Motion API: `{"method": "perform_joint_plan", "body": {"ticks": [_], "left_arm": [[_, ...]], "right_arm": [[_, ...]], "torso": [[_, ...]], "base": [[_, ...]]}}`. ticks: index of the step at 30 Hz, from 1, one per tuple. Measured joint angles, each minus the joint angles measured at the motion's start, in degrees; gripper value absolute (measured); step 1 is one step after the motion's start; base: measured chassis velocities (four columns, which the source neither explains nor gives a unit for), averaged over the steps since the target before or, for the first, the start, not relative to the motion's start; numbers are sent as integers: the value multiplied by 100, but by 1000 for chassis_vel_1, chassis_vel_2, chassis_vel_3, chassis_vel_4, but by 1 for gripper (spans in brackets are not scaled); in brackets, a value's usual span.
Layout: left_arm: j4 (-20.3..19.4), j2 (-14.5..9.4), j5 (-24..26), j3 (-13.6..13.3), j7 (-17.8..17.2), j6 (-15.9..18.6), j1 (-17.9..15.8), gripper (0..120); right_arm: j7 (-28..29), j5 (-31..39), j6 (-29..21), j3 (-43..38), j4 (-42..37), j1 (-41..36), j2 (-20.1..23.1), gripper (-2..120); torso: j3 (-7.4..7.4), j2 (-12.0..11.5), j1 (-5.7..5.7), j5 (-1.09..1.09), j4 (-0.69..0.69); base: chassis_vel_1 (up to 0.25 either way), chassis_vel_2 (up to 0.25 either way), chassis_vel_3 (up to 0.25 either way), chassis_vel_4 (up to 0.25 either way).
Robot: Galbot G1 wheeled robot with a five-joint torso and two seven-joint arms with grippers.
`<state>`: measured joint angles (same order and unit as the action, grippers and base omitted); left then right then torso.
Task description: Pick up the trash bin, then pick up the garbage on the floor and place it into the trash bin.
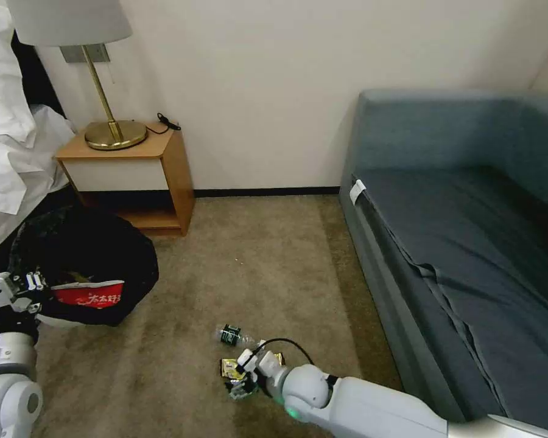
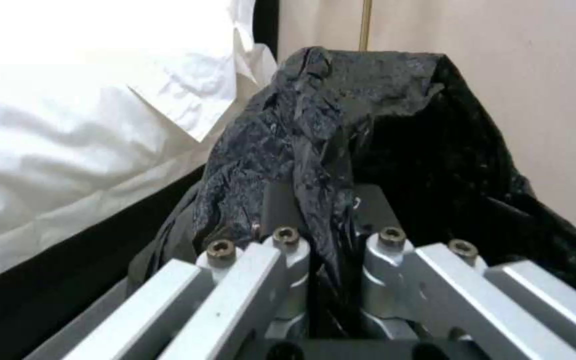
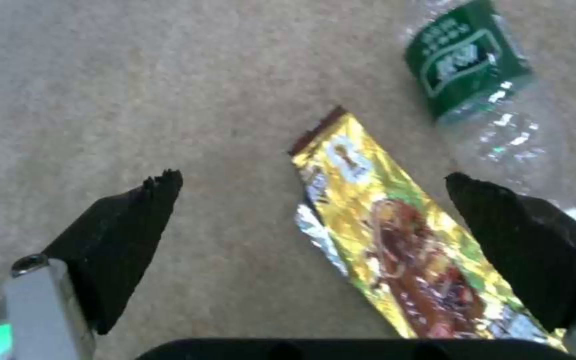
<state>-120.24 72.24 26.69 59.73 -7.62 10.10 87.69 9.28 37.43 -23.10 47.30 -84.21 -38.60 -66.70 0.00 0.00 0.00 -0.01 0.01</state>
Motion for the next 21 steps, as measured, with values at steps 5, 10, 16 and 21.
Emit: {"method": "perform_joint_plan", "body": {"ticks": [5,10,16,21], "left_arm": [[16,25,1,-21,31,-21,13,5],[-9,63,-5,-66,44,-23,18,5],[-74,131,-23,-117,75,-95,101,5],[-73,151,-7,-110,120,-204,197,5]], "right_arm": [[6,-15,50,71,4,-46,-10,100],[-31,-270,306,147,271,-110,-112,100],[-201,-525,620,292,852,-79,-379,100],[-280,-651,831,304,1301,-32,-582,100]], "torso": [[0,0,0,0,0],[0,0,0,-1,-1],[0,0,0,1,-1],[0,0,0,0,0]], "base": [[0,0,0,0],[0,0,0,0],[0,0,0,0],[0,0,0,0]]}}
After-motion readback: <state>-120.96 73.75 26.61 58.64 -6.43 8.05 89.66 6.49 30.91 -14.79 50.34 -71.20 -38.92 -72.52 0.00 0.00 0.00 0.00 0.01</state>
